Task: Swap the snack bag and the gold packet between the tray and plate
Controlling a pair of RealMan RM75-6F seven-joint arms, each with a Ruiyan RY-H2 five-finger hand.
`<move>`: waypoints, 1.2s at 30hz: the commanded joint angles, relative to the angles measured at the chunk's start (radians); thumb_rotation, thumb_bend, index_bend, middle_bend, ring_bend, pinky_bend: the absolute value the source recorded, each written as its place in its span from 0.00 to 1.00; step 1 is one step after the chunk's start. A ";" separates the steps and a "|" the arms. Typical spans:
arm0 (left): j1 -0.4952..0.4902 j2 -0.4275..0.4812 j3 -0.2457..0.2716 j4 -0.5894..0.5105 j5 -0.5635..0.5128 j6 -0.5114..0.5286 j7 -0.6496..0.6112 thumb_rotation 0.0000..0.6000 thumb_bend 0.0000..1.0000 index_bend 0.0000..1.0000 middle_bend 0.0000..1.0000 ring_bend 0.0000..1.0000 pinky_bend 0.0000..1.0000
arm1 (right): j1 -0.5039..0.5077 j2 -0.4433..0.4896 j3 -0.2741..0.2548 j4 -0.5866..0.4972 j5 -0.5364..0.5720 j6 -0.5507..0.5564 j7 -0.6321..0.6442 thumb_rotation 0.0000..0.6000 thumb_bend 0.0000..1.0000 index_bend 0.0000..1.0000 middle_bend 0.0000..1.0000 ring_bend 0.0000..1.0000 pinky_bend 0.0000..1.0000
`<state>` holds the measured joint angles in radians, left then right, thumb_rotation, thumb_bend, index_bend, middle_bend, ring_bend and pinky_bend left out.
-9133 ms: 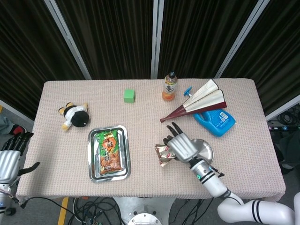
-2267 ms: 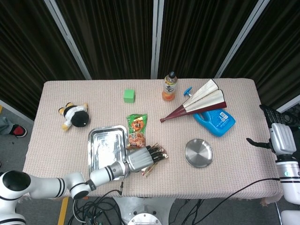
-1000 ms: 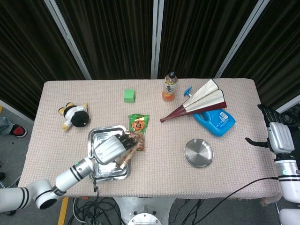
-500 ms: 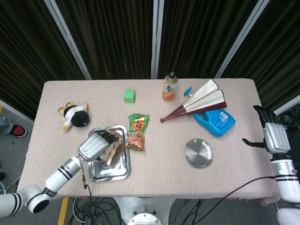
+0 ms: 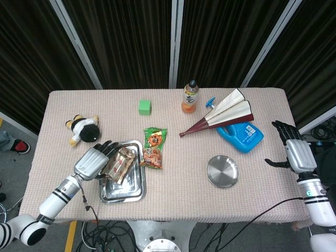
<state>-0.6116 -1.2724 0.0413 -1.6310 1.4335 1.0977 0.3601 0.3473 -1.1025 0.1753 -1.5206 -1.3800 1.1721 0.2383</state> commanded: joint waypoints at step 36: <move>0.433 0.137 0.001 0.103 -0.031 0.387 -0.225 1.00 0.10 0.02 0.06 0.05 0.24 | 0.811 -0.645 0.083 0.384 0.371 -0.658 -0.616 1.00 0.00 0.00 0.00 0.00 0.00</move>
<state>-0.1836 -1.1364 0.0444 -1.5334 1.4005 1.4841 0.1412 1.1442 -1.7286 0.2609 -1.1526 -1.0317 0.5236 -0.3655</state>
